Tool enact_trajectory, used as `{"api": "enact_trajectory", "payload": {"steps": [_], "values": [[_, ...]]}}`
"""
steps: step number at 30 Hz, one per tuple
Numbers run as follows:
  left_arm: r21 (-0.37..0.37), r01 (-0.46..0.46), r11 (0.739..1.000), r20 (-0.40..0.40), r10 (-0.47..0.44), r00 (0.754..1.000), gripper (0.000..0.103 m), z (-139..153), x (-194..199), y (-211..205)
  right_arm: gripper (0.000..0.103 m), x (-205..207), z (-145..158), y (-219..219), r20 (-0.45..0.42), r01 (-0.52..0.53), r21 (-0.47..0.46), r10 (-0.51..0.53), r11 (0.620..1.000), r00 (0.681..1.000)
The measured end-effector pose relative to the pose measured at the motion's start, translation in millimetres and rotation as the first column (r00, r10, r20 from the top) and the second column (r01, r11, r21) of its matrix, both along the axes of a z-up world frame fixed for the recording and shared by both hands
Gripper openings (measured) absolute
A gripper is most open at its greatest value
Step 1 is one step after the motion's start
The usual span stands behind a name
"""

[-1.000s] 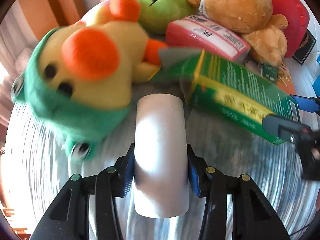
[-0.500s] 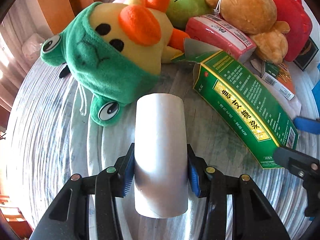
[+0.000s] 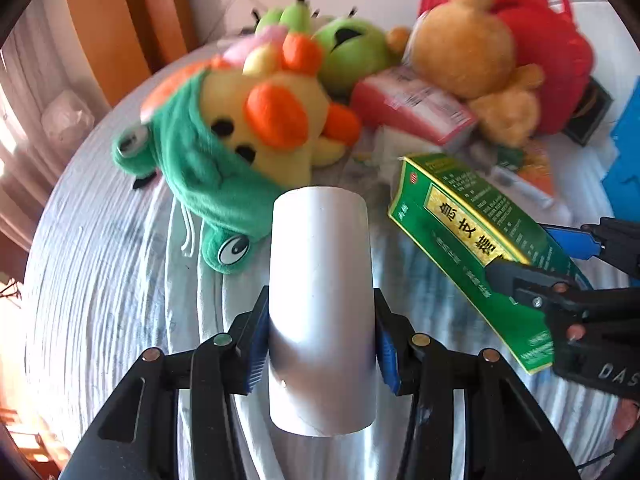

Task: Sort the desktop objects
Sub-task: 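Grasp the white paper roll with the left tool while the right tool grasps the green box, then carry the paper roll and green box into the blue crate and release both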

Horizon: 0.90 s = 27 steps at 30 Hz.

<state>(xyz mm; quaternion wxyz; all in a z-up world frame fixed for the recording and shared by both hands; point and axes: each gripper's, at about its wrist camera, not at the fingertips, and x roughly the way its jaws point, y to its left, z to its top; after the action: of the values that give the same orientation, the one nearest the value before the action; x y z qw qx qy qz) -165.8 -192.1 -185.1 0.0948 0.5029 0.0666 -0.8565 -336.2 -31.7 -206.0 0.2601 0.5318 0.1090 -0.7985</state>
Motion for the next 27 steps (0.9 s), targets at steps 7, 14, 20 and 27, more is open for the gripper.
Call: {"api": "enact_trajectory", "payload": {"steps": [7,14,20,27], "values": [[-0.030,0.084,0.996,-0.137,-0.087,0.987,0.045,51.0,-24.1,53.0,0.052,19.1,69.5,33.6,-0.145,0.110,-0.066,-0.118,0.992,0.982],[-0.071,0.194,0.978,-0.260,-0.206,0.943,0.045,94.9,-34.0,93.9,0.052,73.0,138.8,70.9,-0.307,0.224,-0.096,-0.243,0.970,0.920],[-0.096,0.327,0.940,-0.371,-0.339,0.865,0.045,143.7,-20.6,154.0,0.052,121.4,196.0,116.0,-0.465,0.330,-0.141,-0.357,0.933,0.811],[-0.127,0.518,0.846,-0.482,-0.509,0.713,0.045,206.7,-29.2,249.2,0.052,183.1,276.8,195.9,-0.622,0.504,-0.193,-0.503,0.842,0.601]]}}
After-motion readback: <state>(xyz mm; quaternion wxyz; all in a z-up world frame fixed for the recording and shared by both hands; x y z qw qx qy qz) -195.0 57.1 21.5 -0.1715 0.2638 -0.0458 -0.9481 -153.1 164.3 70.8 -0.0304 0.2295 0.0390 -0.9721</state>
